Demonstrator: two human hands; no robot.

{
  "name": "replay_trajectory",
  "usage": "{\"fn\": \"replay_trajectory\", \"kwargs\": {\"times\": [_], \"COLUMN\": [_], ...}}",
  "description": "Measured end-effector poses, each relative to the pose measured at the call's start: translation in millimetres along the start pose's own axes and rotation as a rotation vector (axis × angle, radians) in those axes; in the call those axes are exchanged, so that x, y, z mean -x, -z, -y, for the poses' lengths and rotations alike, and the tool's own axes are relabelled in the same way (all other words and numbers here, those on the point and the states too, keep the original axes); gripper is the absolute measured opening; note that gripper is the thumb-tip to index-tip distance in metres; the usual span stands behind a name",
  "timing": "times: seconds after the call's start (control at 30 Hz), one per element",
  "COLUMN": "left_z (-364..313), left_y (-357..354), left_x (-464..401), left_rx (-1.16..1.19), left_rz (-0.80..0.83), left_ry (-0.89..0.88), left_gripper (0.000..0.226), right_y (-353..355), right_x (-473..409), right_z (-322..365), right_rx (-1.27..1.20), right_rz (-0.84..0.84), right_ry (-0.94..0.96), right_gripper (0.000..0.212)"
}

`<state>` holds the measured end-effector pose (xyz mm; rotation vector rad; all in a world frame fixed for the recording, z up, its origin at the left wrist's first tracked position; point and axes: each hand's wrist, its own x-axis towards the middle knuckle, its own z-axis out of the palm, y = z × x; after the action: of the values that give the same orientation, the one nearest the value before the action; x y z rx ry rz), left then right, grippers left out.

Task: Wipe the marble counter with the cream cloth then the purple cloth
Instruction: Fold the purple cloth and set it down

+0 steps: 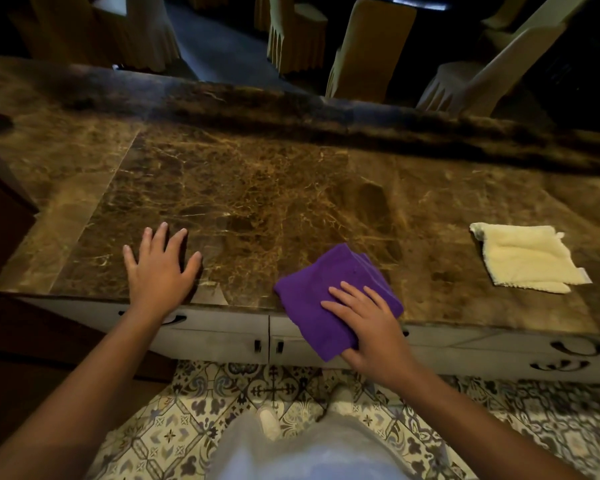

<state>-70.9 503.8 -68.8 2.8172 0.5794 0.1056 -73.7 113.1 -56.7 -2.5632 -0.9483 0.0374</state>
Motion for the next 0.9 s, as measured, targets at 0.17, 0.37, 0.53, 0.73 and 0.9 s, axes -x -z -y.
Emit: {"fn": "replay_trajectory", "kwargs": {"times": [0.17,0.37,0.53,0.73,0.9], "left_z": [-4.8,-83.1,-117.3,-137.1,-162.2], "left_y": [28.3,72.5,82.4,91.0,91.8], "left_x": [0.5,52.4,72.1,84.7,97.3], "left_rx": [0.085,0.827,1.21,1.272,1.3], "left_rz": [0.116,0.417,0.595,0.436,0.41], "left_ry": [-0.045,-0.138,-0.039,-0.094,-0.029], "left_gripper": [0.055,0.059,0.061,0.019,0.037], "right_y": [24.8,66.2,73.5,80.9,87.3], "right_x": [-19.5,-56.5,-65.7,-55.8,-18.1], "right_z": [30.2,74.6,93.4,99.2,82.5], "right_rx": [-0.431,-1.15,-1.478,-1.253,-1.386], "right_rz": [-0.136,-0.141,-0.184,-0.231,-0.126], "right_ry": [-0.257,-0.397,-0.39,-0.523,-0.555], "right_gripper": [0.056,0.016,0.035,0.04,0.046]}}
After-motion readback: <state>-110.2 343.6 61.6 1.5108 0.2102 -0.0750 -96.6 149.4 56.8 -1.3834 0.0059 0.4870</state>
